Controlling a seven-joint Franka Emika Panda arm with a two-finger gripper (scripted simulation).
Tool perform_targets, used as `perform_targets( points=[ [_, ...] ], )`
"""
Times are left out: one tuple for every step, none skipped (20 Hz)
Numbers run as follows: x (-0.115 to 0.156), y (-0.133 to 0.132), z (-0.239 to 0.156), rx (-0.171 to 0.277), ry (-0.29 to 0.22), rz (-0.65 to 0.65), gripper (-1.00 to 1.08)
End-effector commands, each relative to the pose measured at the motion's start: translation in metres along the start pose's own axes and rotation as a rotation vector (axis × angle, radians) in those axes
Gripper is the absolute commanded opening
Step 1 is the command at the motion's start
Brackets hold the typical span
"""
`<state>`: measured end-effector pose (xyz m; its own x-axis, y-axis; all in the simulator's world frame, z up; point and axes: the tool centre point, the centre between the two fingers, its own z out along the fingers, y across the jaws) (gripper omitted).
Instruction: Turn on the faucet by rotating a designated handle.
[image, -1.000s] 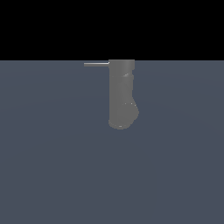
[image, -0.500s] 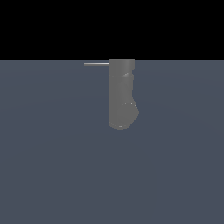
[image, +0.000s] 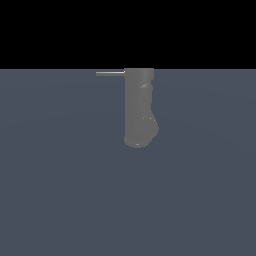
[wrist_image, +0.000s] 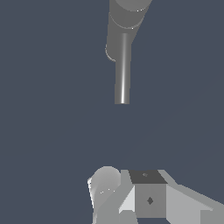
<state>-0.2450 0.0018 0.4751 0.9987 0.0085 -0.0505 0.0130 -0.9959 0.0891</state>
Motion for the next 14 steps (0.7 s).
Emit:
perform_targets(
  points=[
    [0.006,-0.001,0.0,0.011,-0.001,0.02,-1.0],
    [0.009,-0.002,0.0,0.017,-0.001,0.031,-1.0],
    [0.012,-0.002,0.0,0.023,-0.001,0.043,-1.0],
    [0.016,-0.003,0.0,0.029,-0.002,0.056,-1.0],
    [0.02,-0.004,0.0,0.036,-0.003,0.071,-1.0],
    [0.024,-0.005,0.0,0.044,-0.003,0.086,-1.0],
    [0.029,-0.006,0.001,0.052,-0.005,0.103,-1.0],
    [0.034,-0.007,0.001,0.06,-0.006,0.121,-1.0],
    [0.04,-0.008,0.001,0.068,-0.008,0.141,-1.0],
    [0.045,-0.009,0.002,0.077,-0.01,0.162,-1.0],
    [0.051,-0.01,0.003,0.086,-0.013,0.185,-1.0],
    [0.058,-0.011,0.004,0.095,-0.015,0.209,-1.0],
    [0.064,-0.012,0.005,0.104,-0.019,0.233,-1.0],
    [0.071,-0.014,0.006,0.113,-0.022,0.258,-1.0]
  ],
)
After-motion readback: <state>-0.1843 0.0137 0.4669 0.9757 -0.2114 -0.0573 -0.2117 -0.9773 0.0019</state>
